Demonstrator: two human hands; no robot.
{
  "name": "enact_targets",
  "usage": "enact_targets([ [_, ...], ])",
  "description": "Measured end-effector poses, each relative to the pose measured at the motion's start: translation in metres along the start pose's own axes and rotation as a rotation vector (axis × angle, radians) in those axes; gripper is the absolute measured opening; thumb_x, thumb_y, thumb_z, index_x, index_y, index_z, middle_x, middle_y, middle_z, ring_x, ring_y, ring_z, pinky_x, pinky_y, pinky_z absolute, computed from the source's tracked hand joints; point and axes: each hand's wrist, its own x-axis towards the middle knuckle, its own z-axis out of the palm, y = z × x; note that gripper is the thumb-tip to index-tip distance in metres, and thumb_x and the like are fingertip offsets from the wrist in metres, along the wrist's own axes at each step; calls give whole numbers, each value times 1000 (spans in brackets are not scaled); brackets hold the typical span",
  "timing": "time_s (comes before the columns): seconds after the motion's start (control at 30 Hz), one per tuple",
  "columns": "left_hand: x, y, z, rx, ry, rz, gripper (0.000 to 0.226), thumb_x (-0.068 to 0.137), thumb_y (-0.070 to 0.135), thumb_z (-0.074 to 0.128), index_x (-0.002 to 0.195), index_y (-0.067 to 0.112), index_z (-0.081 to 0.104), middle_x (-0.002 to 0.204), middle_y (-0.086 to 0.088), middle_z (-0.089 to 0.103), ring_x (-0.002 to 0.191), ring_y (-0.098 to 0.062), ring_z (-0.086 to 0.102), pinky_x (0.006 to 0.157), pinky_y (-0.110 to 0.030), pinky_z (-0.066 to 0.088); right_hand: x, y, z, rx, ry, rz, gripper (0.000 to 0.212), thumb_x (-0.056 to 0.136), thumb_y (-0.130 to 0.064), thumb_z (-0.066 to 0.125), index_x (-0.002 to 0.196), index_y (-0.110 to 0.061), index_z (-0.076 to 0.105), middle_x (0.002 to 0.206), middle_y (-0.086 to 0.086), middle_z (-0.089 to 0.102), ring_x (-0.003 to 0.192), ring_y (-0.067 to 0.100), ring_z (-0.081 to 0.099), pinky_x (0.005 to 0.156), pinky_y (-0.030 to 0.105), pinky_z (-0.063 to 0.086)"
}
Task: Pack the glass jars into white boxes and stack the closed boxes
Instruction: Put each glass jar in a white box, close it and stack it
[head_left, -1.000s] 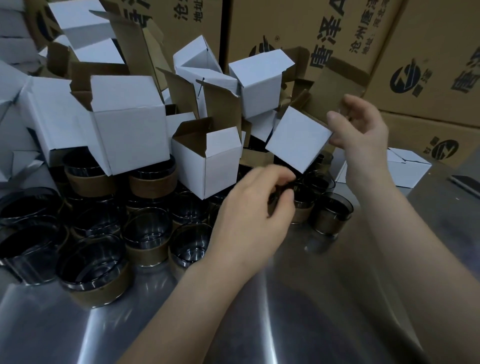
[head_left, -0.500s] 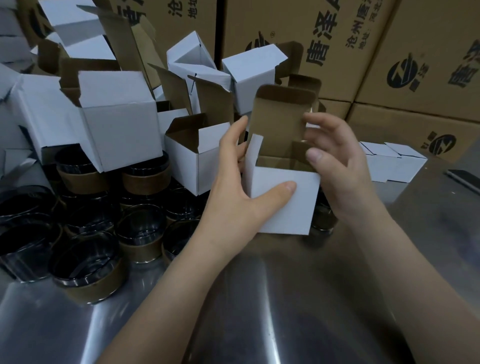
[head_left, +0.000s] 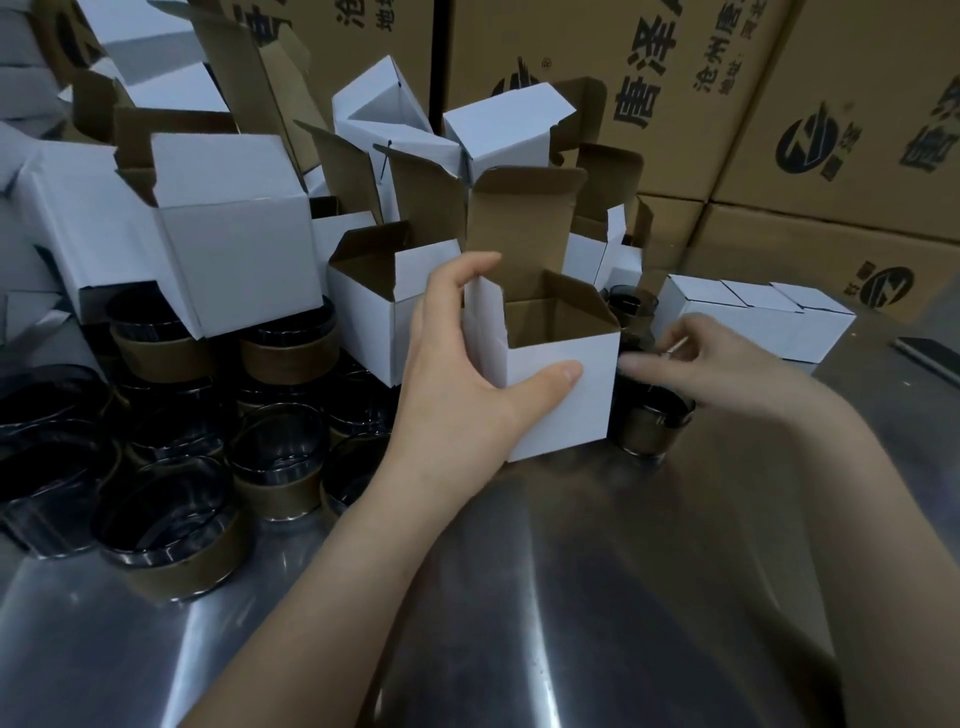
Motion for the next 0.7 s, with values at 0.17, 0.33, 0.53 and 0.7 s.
enact_targets([
  [0.17, 1, -2, 1, 10, 36, 14, 73, 63, 40, 85, 110, 56, 31, 133, 17, 41, 127, -13, 45, 102, -41, 49, 1, 6, -4, -215, -219, 37, 71, 58, -63, 80, 113, -31, 48, 107, -5, 57, 93, 10, 56, 73, 30, 47],
  [0.33, 1, -3, 1, 12, 36, 33, 73, 64, 38, 86, 110, 52, 31, 137, 9, 45, 128, -16, 48, 103, -42, 47, 1, 5, -4, -179, -174, 5, 59, 66, -47, 83, 112, -26, 54, 104, 1, 61, 89, 18, 63, 75, 38, 58],
  [0.53, 1, -5, 3, 55, 37, 56, 72, 62, 37, 88, 105, 50, 31, 126, 11, 49, 120, -12, 52, 100, -37, 49, -11, 6, -24, 284, 40, -85, 61, 54, -61, 81, 94, -17, 67, 84, 8, 69, 61, 13, 64, 59, 29, 55],
  [0.7, -3, -5, 7, 110, 16, 64, 72, 58, 47, 84, 104, 44, 29, 115, 16, 49, 109, -6, 54, 90, -29, 52, -18, -2, -24, 717, 124, -314, 32, 77, -50, 60, 82, -19, 67, 73, 4, 63, 60, 17, 56, 48, 24, 45],
])
